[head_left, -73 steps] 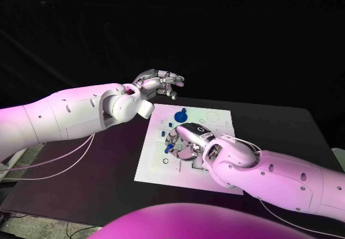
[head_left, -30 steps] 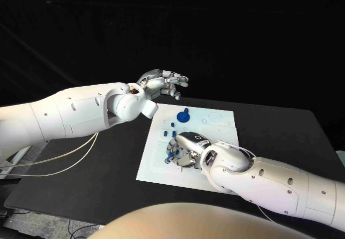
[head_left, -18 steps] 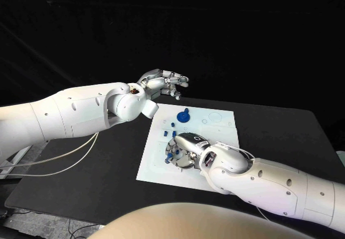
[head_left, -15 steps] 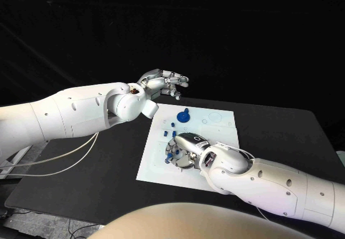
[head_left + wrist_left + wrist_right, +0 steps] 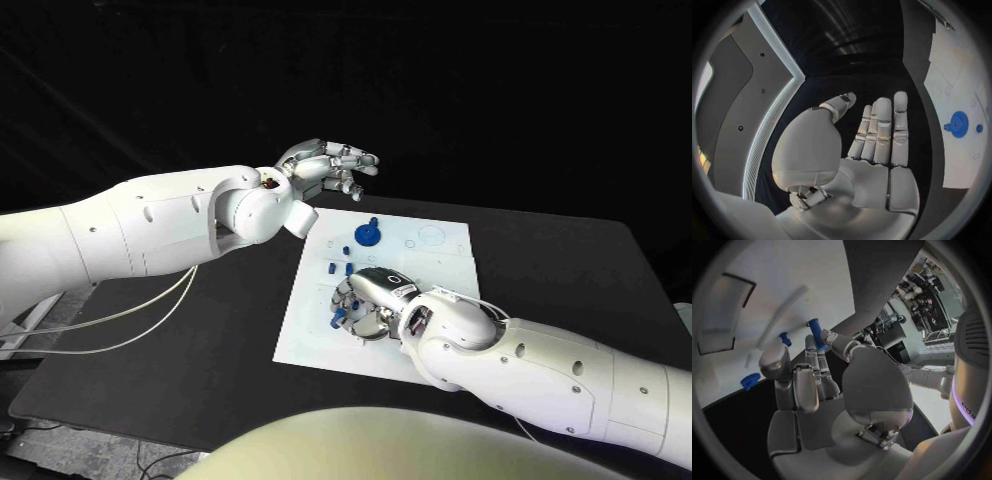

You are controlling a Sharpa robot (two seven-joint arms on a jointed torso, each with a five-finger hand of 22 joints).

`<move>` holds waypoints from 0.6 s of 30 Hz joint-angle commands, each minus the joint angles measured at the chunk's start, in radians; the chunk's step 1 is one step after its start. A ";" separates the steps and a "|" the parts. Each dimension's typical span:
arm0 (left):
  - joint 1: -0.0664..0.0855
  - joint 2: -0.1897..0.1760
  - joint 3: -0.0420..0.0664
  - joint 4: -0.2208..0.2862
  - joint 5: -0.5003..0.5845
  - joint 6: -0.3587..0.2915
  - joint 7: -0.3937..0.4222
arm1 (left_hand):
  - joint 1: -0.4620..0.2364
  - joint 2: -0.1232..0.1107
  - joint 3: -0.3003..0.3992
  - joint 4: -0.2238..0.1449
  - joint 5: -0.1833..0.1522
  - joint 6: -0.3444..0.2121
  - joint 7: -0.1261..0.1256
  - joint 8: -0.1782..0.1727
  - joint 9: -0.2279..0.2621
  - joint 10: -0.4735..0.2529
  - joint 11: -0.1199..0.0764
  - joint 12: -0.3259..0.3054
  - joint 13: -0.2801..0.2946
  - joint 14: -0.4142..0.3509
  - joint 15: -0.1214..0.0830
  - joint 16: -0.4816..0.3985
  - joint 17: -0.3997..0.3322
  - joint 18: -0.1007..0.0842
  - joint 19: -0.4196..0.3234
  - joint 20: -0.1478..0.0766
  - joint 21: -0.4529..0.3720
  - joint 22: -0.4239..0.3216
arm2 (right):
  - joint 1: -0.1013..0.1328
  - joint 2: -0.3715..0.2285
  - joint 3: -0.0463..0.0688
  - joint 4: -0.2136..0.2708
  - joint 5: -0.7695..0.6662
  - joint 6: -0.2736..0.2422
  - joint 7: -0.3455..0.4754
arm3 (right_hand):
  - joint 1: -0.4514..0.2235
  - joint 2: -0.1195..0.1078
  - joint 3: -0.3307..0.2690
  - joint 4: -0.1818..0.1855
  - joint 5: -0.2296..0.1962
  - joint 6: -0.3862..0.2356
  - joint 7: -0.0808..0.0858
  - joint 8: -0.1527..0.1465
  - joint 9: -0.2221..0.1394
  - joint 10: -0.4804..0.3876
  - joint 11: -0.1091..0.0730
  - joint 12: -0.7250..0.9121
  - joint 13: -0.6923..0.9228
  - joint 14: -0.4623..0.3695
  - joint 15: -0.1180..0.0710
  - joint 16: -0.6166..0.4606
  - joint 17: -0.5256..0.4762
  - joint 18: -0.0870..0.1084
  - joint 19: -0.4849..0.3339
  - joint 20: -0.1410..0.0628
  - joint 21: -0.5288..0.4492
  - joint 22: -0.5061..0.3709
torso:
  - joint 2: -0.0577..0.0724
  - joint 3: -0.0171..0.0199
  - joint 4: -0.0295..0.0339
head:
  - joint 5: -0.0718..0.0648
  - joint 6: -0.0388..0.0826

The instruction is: Assemble the parts on the task board

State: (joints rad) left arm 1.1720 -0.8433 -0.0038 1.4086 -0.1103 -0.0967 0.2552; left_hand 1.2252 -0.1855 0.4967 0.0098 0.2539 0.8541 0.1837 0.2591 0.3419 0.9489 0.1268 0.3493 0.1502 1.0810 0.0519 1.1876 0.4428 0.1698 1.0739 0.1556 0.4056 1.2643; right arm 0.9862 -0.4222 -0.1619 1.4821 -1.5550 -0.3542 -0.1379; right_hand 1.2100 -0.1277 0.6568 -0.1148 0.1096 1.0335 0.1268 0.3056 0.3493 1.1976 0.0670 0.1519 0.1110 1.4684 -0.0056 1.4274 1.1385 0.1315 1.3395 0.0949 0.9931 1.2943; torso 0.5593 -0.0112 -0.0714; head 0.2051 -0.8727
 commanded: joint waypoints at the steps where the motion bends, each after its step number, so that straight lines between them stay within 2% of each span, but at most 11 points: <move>1: 0.001 0.002 0.001 0.002 -0.003 0.017 0.002 | -0.001 0.008 -0.003 0.003 0.005 -0.005 0.000 0.004 0.000 -0.007 0.001 0.006 0.001 -0.006 0.002 0.005 -0.001 0.009 0.010 0.001 -0.006 -0.001 | -0.002 0.003 -0.001 0.001 -0.017 0.026 -0.004 | 0.002 0.007 0.005 0.000 0.006 0.004 0.000 0.006 0.030 0.007 0.000 -0.004 0.001 0.025 -0.005 0.006 0.001 -0.010 0.004 -0.002 -0.002 0.001 | 0.000 0.0005 -0.0003 | 0.002 0.000; 4: 0.001 0.002 0.001 0.001 -0.003 0.017 0.001 | -0.001 0.008 -0.003 0.003 0.005 -0.005 0.000 0.004 0.000 -0.007 0.001 0.006 0.001 -0.006 0.002 0.005 -0.001 0.009 0.010 0.001 -0.006 -0.001 | -0.002 0.005 -0.001 -0.002 -0.023 0.037 -0.010 | 0.002 0.006 0.005 0.000 0.007 0.004 0.000 0.007 0.031 0.007 0.001 -0.005 0.002 0.025 -0.005 0.006 0.002 -0.010 0.003 -0.002 -0.004 0.000 | 0.000 0.0008 0.0004 | -0.001 0.000; 8: 0.001 0.002 0.001 0.002 -0.003 0.018 0.000 | -0.001 0.008 -0.003 0.003 0.005 -0.005 0.000 0.004 0.000 -0.007 0.001 0.006 0.001 -0.006 0.002 0.005 -0.001 0.009 0.010 0.001 -0.006 -0.001 | -0.002 0.006 -0.001 -0.009 -0.033 0.053 -0.020 | 0.002 0.006 0.005 0.000 0.007 0.003 0.000 0.007 0.031 0.006 0.001 -0.005 0.002 0.025 -0.005 0.006 0.002 -0.010 0.003 -0.002 -0.005 -0.001 | 0.000 -0.0007 0.0006 | -0.001 0.000; 18: 0.001 0.001 0.001 0.003 -0.004 0.019 -0.002 | -0.001 0.007 -0.004 0.003 0.004 -0.005 0.001 0.004 0.000 -0.009 0.001 0.007 0.001 -0.007 0.002 0.005 -0.001 0.009 0.009 0.001 -0.006 -0.001 | -0.002 0.015 -0.003 -0.022 -0.050 0.078 -0.025 | 0.000 0.003 0.004 0.000 0.005 0.000 0.001 0.006 0.033 0.005 0.002 -0.007 0.002 0.024 -0.005 0.005 -0.002 -0.009 0.001 -0.002 -0.009 -0.002 | 0.001 0.0004 0.0001 | -0.002 0.000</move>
State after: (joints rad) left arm 1.1720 -0.8439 -0.0039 1.4090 -0.1113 -0.0938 0.2511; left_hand 1.2252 -0.1855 0.4967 0.0098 0.2539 0.8541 0.1837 0.2590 0.3419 0.9453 0.1305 0.3542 0.1500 1.0810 0.0519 1.1876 0.4429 0.1698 1.0739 0.1556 0.4056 1.2644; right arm 0.9877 -0.4083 -0.1613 1.4638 -1.5814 -0.3185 -0.1515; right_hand 1.2112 -0.1265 0.6555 -0.1160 0.1126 1.0284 0.1286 0.3098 0.3501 1.1976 0.0670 0.1480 0.1123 1.4684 -0.0056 1.4274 1.1383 0.1314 1.3395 0.0949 0.9893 1.2934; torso 0.5596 -0.0109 -0.0715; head 0.2033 -0.8727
